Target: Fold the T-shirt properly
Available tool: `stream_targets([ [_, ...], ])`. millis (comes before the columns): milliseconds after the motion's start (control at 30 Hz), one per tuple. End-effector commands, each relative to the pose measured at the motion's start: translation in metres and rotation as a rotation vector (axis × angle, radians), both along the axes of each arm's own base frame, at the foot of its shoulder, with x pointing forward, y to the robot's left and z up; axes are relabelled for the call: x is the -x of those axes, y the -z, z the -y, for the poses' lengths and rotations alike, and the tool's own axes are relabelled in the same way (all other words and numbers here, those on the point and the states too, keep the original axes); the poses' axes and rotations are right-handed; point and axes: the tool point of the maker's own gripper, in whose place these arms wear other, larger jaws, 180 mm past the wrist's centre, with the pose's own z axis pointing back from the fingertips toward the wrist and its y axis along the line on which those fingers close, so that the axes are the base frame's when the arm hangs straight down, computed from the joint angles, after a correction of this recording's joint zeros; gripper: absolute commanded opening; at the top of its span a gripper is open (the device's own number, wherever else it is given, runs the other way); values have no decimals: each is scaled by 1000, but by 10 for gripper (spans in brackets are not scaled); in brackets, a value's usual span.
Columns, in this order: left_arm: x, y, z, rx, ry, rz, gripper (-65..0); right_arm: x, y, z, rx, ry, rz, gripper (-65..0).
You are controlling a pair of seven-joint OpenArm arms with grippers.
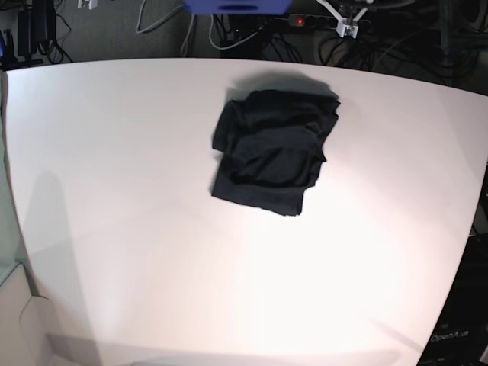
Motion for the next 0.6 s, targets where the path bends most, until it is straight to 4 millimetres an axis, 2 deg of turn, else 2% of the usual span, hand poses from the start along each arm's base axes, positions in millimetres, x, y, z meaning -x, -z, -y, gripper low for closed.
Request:
stream_targets([
  [0,-1,1,5,24,-41,29,-615,-15,-4,9,17,-12,45,-650],
  [67,-9,6,20,84,-147,100,-615,-44,-4,5,16,-60,103,-650],
  [100,-13,7,22,104,-188,128,-615,-49,-3,1,9,-84,102,-650],
  [167,-15,12,30,154,-244,146,-615,-49,3,-7,-12,-121,62,-650],
  [233,-8,17,38,207,-271,120,-615,-52,10,-21,-42,-137,26,-650],
  [367,-1,22,47,268,-311,87,-615,-34,18,-34,-80,-176,-81,-650],
  [433,0,30,40,211,-257,46,-615,-25,23,-44,-103,-181,-134,-650],
  [500,8,38,34,123,-177,2,-615,-24,25,-51,-112,-190,-153,-650],
  [567,3,45,16,1,-80,-17,-615,-27,28,-47,-67,-204,-174,-650],
])
